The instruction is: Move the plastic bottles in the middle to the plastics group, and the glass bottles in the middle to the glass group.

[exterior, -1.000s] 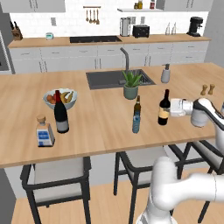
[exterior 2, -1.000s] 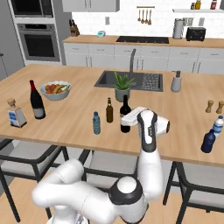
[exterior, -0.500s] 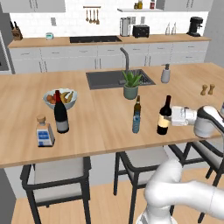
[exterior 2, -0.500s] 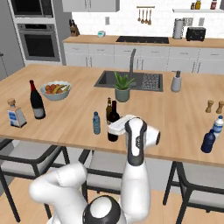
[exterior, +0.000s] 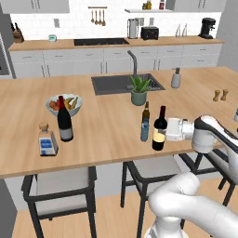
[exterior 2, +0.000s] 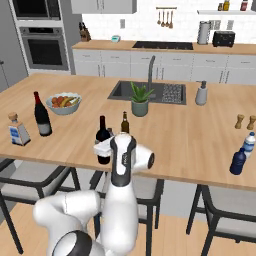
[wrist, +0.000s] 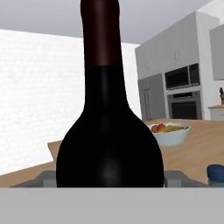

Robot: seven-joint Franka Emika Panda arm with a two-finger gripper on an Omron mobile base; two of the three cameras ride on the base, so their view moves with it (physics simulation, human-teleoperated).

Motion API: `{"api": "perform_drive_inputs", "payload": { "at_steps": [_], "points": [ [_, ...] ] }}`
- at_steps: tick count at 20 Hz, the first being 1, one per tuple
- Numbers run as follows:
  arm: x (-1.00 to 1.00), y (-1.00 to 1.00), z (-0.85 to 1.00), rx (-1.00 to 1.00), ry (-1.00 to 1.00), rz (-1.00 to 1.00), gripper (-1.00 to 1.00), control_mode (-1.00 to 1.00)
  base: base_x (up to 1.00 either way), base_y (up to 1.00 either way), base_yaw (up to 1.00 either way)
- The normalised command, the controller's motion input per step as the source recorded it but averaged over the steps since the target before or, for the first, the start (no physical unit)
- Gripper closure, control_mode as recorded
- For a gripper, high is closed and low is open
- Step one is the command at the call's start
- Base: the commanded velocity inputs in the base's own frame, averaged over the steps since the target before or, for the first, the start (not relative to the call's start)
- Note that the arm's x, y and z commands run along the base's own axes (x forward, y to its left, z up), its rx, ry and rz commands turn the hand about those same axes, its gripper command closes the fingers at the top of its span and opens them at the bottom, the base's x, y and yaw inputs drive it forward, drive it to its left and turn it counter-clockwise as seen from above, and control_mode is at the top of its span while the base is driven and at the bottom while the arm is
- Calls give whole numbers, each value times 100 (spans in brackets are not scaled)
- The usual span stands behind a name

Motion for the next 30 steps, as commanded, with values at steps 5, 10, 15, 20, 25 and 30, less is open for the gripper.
{"api": "perform_drive_inputs", "payload": {
  "at_steps": [5,10,15,20,25,30],
  "points": [
    [-5,100,8,-6,0,0,100,-100,0,0,0],
    [28,100,2,-11,0,2,100,-100,0,0,0],
    [48,100,7,-2,2,9,100,-100,0,0,0],
    [48,97,12,0,0,11,100,-100,0,0,0],
    [58,47,1,1,0,2,100,-100,0,0,0],
    [60,18,0,9,0,5,100,-100,0,0,0]
  ]
}}
